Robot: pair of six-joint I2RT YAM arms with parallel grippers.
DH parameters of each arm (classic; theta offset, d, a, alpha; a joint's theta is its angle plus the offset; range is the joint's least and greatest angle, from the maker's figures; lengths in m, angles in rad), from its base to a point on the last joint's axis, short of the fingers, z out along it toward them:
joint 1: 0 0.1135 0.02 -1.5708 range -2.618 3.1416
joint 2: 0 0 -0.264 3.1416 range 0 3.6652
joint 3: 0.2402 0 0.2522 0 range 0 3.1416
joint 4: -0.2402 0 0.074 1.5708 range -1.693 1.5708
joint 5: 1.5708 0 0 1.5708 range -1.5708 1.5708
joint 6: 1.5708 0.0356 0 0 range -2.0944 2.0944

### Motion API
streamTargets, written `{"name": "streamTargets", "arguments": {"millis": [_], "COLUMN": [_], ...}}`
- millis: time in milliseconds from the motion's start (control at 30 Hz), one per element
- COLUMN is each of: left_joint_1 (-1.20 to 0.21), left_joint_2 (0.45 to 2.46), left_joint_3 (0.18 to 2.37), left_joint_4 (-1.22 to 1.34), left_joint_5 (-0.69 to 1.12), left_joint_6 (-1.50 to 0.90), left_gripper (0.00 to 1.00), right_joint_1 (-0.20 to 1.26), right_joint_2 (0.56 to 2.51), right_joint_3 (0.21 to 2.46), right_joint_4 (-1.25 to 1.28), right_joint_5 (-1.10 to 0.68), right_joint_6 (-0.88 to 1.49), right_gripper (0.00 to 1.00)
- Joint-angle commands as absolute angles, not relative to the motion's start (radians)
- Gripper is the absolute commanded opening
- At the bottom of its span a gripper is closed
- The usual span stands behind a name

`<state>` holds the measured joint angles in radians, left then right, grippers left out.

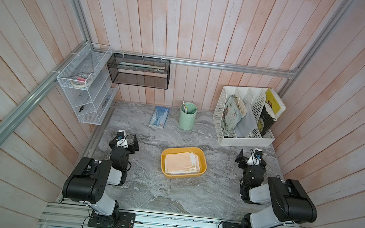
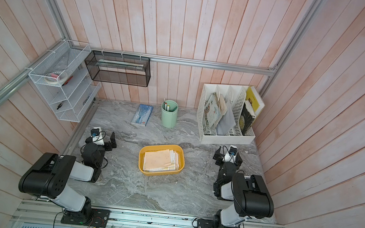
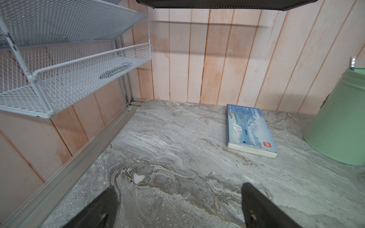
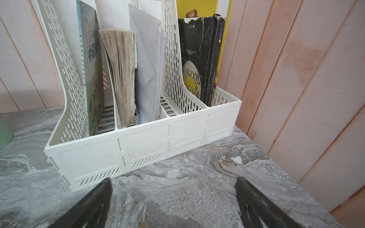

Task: Take out the stationery paper from the storage box
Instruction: Adjust the storage box at the center of the board.

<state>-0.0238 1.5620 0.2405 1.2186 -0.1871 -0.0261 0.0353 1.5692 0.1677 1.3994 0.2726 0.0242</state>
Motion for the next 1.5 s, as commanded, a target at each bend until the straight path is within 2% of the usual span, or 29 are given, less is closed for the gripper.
{"name": "streamTargets", "arguments": {"millis": [0, 200, 267, 400, 500, 567, 633, 767, 833, 867, 967, 1067, 1200, 1233, 1333, 1467], "left_joint_1": [-0.009, 0.013, 0.015, 0.009, 0.011, 0.015, 0.021, 0.047, 0.07, 0.077, 0.072, 0.03, -0.106, -0.135, -0.227, -0.326], "left_joint_2": [1.566, 1.562, 1.554, 1.408, 1.219, 1.092, 0.994, 0.902, 0.884, 0.883, 0.921, 0.976, 1.049, 1.075, 1.176, 1.303], "left_joint_3": [0.259, 0.257, 0.251, 0.237, 0.253, 0.289, 0.342, 0.414, 0.452, 0.487, 0.641, 0.791, 0.943, 0.978, 1.099, 1.182], "left_joint_4": [1.208, 1.203, 1.214, 1.119, 0.959, 0.83, 0.72, 0.636, 0.595, 0.545, 0.314, 0.091, -0.119, -0.173, -0.365, -0.525], "left_joint_5": [-0.156, -0.105, -0.077, -0.083, -0.15, -0.142, -0.107, -0.047, 0.012, 0.035, 0.106, 0.158, 0.149, 0.157, 0.156, 0.054], "left_joint_6": [-0.031, -0.043, -0.028, -0.023, -0.067, -0.103, -0.151, -0.281, -0.325, -0.332, -0.283, -0.202, -0.124, -0.103, -0.007, 0.061], "left_gripper": [1.0, 0.99, 0.93, 0.89, 0.91, 0.94, 0.98, 1.0, 1.0, 1.0, 1.0, 0.93, 0.91, 0.91, 0.86, 0.83], "right_joint_1": [0.036, 0.007, 0.007, 0.005, 0.005, 0.004, -0.009, -0.05, -0.107, -0.131, -0.118, -0.006, 0.311, 0.357, 0.446, 0.532], "right_joint_2": [1.579, 1.57, 1.571, 1.521, 1.389, 1.271, 1.124, 0.92, 0.852, 0.832, 0.849, 0.921, 1.016, 1.045, 1.131, 1.204], "right_joint_3": [0.187, 0.198, 0.198, 0.206, 0.246, 0.283, 0.343, 0.413, 0.407, 0.426, 0.587, 0.743, 0.876, 0.898, 0.949, 0.941], "right_joint_4": [1.42, 1.381, 1.384, 1.333, 1.158, 1.037, 0.925, 0.84, 0.876, 0.861, 0.595, 0.292, 0.024, -0.024, -0.157, -0.217], "right_joint_5": [0.283, 0.225, 0.223, 0.197, 0.217, 0.237, 0.18, 0.244, 0.113, 0.02, -0.134, -0.099, 0.241, 0.278, 0.286, 0.286], "right_joint_6": [0.02, 0.04, 0.038, 0.028, 0.036, 0.063, 0.12, 0.406, 0.482, 0.499, 0.467, 0.396, 0.268, 0.27, 0.349, 0.436], "right_gripper": [0.98, 0.98, 0.98, 0.98, 0.98, 0.98, 0.98, 0.98, 0.98, 0.93, 0.78, 0.75, 0.75, 0.74, 0.68, 0.64]}}
